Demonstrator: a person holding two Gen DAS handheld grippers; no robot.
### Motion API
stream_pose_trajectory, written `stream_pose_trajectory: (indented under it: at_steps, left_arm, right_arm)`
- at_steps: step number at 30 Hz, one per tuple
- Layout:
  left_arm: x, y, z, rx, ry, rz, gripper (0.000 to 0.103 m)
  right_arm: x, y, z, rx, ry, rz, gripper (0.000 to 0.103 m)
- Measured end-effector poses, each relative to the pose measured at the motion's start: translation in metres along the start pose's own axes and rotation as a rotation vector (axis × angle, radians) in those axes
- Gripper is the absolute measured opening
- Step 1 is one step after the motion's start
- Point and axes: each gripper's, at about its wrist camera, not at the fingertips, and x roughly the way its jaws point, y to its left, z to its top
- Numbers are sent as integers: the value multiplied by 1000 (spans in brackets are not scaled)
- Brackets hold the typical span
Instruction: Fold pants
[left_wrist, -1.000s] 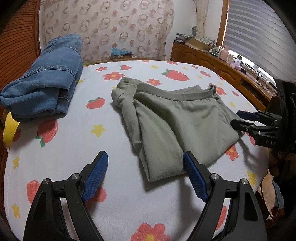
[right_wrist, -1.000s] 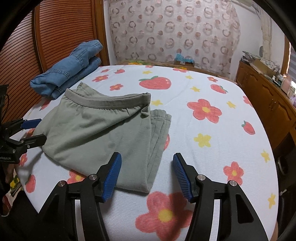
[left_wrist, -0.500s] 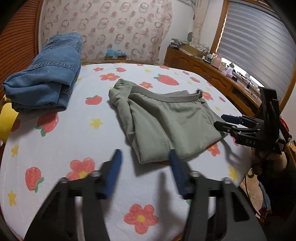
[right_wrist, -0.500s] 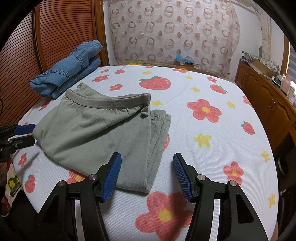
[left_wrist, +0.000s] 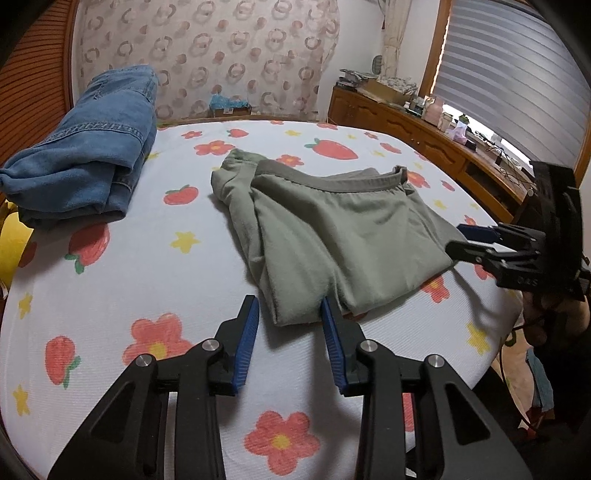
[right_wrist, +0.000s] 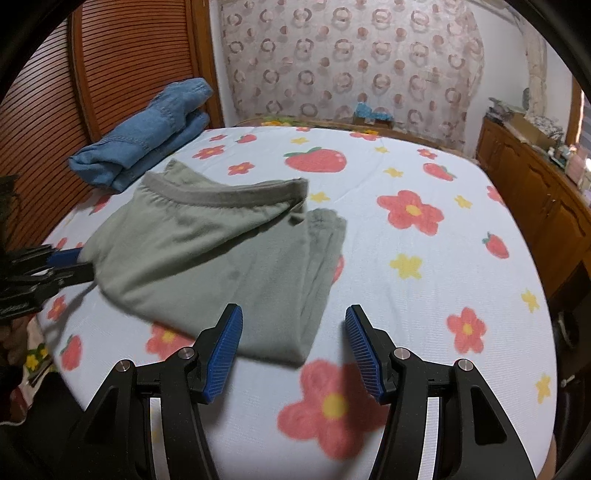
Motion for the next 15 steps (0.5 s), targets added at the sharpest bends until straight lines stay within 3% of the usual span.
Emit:
stream_pose_trajectory:
  at_steps: [3,5,9,15]
  left_arm:
    - [0,0,0,4,-3,1,31]
    - [1,0,1,2,-2,-10,28]
    - [1,-2,1,19,-9,-7,12]
    - [-21,-7,2,28,-75,-7,9]
  right_arm:
    - [-5,2,-6,-5,5,24,54]
    - [-7,4,-8,-13,3,30,34]
    - [-8,-2,-7,-1,2,50,13]
    - [-17,-13,-10,42,-43,73,8]
